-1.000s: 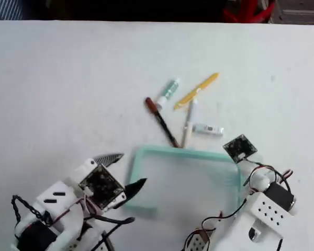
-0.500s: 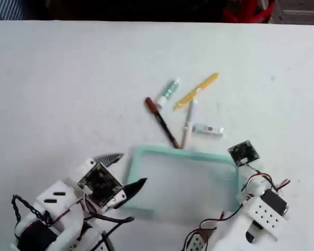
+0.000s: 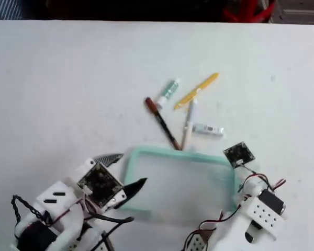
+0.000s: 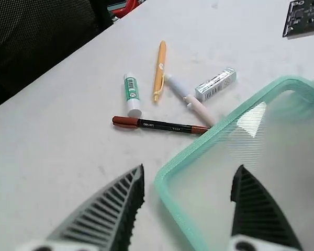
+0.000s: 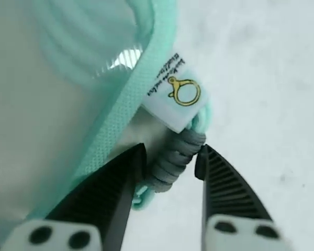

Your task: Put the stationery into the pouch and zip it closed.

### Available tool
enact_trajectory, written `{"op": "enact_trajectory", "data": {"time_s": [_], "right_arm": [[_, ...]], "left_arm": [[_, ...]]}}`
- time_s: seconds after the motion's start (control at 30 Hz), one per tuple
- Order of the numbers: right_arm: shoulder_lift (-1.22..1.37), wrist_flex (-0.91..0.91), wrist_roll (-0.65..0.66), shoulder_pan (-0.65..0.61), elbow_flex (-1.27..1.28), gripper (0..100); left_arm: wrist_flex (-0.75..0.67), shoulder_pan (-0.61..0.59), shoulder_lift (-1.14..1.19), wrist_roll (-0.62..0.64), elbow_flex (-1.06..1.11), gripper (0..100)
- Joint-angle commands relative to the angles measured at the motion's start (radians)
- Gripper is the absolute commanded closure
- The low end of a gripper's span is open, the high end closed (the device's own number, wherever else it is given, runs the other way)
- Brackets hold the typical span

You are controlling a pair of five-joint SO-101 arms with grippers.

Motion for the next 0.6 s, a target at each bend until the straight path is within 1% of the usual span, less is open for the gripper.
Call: {"op": "enact_trajectory", "data": {"time_s": [0.0,0.13,0.23,0.3,0.37,0.43,0.5,0.57], "right_arm": [[-0.004,-0.005,-0.002,-0.005,0.0,85.3],[-0.004,-0.004,0.002,0.031,0.0,97.8],[-0.015,-0.004,0.002,0.048,-0.005,97.9],[-0.019,0.004,-0.005,0.067,-0.06,98.0],[-0.036,0.099,-0.041,0.082,-0.204,97.9],[-0.065,0.26,-0.095,0.073,-0.407,97.9],[-0.096,0.42,-0.14,0.013,-0.614,97.9],[-0.116,0.559,-0.199,-0.09,-0.804,97.9]], "left_arm": [[-0.017,-0.002,0.002,0.012,-0.005,73],[-0.017,-0.004,0.002,0.012,-0.005,73],[-0.017,-0.004,0.002,0.012,-0.005,73],[-0.014,-0.002,0.004,0.012,-0.005,73],[-0.006,0.004,0.004,0.009,-0.005,73],[-0.006,0.005,0.004,0.008,-0.006,73],[-0.005,0.005,0.004,0.008,-0.008,73],[-0.003,0.005,0.004,0.008,-0.009,73]]}}
